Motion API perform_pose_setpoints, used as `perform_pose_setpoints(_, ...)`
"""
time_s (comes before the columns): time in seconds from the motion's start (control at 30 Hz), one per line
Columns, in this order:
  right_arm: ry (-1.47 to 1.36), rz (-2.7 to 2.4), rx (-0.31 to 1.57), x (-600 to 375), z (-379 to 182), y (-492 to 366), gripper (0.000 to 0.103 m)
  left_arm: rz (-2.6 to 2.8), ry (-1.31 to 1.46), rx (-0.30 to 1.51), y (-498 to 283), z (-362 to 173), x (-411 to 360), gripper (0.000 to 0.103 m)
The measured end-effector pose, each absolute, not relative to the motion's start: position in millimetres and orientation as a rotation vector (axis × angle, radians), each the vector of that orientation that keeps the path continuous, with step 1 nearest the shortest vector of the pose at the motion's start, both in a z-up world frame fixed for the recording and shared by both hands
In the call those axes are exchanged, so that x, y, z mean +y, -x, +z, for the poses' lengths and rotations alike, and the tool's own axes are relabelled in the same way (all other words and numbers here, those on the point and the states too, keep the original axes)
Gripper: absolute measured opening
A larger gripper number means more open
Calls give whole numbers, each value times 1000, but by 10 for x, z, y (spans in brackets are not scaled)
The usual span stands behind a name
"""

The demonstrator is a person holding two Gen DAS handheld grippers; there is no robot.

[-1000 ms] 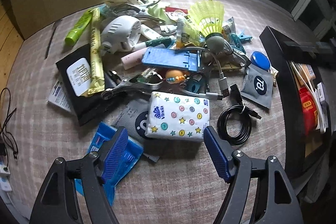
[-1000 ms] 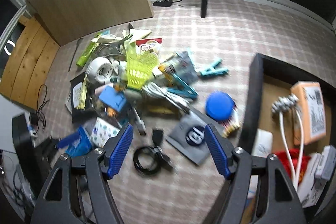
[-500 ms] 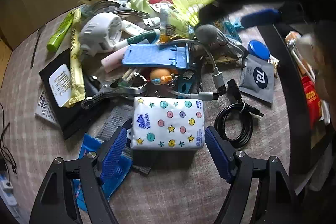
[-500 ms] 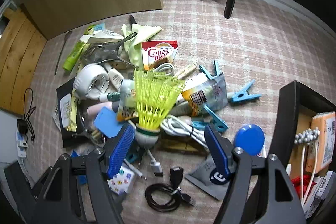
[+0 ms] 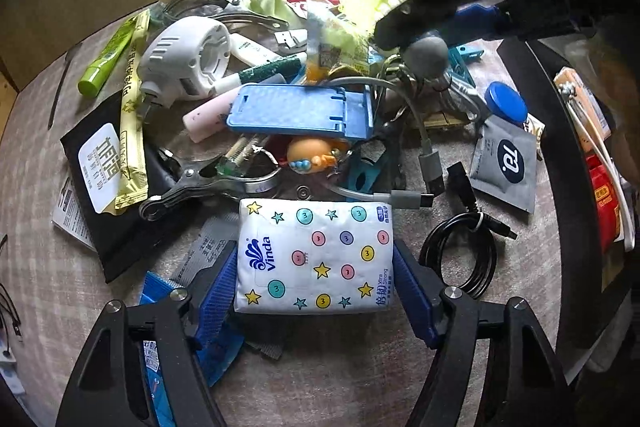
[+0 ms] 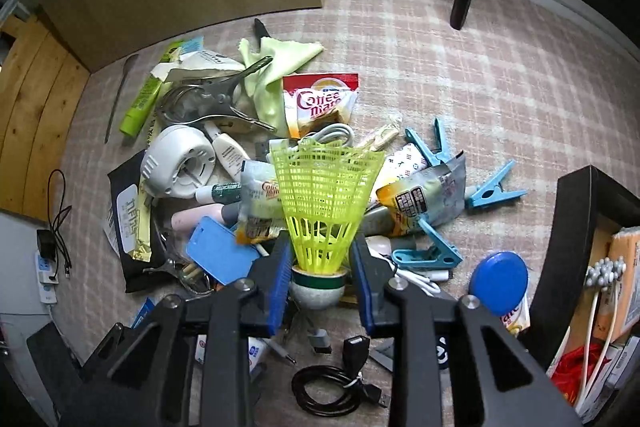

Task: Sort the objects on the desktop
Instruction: 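Grasp the yellow shuttlecock with the right gripper while the left grasps the dotted Vinda tissue pack, then carry the shuttlecock with the right gripper while the left carries the tissue pack to the tray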

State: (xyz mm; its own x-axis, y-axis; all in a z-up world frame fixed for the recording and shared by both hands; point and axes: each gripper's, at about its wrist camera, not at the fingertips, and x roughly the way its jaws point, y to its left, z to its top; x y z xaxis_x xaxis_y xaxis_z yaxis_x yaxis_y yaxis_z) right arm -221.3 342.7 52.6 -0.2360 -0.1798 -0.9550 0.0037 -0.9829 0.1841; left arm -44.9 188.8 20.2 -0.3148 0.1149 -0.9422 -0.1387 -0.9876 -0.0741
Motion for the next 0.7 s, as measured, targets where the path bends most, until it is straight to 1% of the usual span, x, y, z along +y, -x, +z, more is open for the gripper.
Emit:
perform_pose_setpoints(0.23,-1857,-2352,-242,3397,467,2268,29,2433,1730,14,450,203,1859,70)
perform_pose_setpoints(0.43,-1838,-2340,-279,3416,446,2255,26,2449,1725,-9,423,218,1835,69)
perform_pose_setpoints(0.53,-1820,-2344,-317,3486,514,2154,26,2469,1716,-28,396,264,1797,69)
perform_pose_setpoints(0.7,-1757,-2368,-323,3637,668,1909,26,2491,1681,-29,353,409,1783,69)
